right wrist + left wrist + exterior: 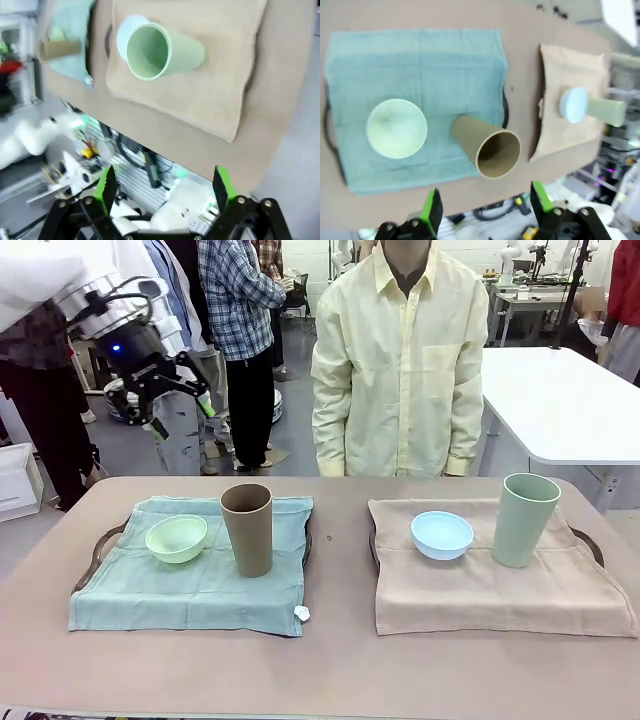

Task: Set up a tray with a mat and arrange the tableware.
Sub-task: Place the Picnic Bowl and Reusable plastic cup back onto the Handle tray in front of the human's position.

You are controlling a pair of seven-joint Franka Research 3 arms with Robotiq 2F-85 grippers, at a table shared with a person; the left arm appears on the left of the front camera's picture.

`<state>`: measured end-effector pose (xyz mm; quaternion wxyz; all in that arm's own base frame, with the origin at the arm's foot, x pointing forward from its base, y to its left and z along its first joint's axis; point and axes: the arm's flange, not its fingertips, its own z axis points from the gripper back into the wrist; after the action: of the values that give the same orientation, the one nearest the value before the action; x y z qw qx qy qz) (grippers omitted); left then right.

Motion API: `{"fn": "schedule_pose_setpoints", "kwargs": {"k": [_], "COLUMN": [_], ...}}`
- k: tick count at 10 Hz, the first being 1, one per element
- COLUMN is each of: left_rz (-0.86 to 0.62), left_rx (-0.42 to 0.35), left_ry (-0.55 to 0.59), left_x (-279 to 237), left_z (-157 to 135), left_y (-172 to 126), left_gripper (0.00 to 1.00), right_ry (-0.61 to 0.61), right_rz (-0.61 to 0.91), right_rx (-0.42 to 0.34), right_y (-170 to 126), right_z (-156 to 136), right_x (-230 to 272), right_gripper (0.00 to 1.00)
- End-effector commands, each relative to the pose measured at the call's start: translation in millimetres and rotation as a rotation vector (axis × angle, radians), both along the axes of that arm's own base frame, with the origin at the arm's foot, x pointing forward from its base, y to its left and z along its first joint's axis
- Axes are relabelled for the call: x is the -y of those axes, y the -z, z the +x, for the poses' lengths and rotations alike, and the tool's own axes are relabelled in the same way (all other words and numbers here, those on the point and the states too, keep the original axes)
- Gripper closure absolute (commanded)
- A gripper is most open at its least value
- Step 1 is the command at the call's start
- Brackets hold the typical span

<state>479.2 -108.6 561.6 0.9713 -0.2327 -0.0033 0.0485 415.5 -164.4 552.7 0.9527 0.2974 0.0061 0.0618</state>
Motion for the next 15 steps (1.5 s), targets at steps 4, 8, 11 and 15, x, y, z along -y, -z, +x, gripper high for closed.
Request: {"fn": "schedule_pose_setpoints", "kwargs": {"k": [4,8,11,15], "left_rz": [-0.249,-0.211,-0.321,-0.574], "left_rx": [0.107,0.043,-0.003,-0.125], "left_ry": [-0.114,-0.099,-0.125,-0.109], "left_x": [-82,-72,-108,-208], "left_z": [-55,-29,-22,-2], "left_y": [19,14,12,12], "left_gripper": [0.07,0.07,0.07,0.07], "right_ry": [0.13,0.173,0.173,0.388], "right_rz": [0.113,0.109,0.109,0.297], "right_rx": [0.016,-0.016,-0.016,-0.124], "right_y": [21,8,8,11], "right_z": [-25,-23,-23,-44], "right_x": [56,60,60,93], "right_gripper": [0.0,0.0,0.0,0.0]}}
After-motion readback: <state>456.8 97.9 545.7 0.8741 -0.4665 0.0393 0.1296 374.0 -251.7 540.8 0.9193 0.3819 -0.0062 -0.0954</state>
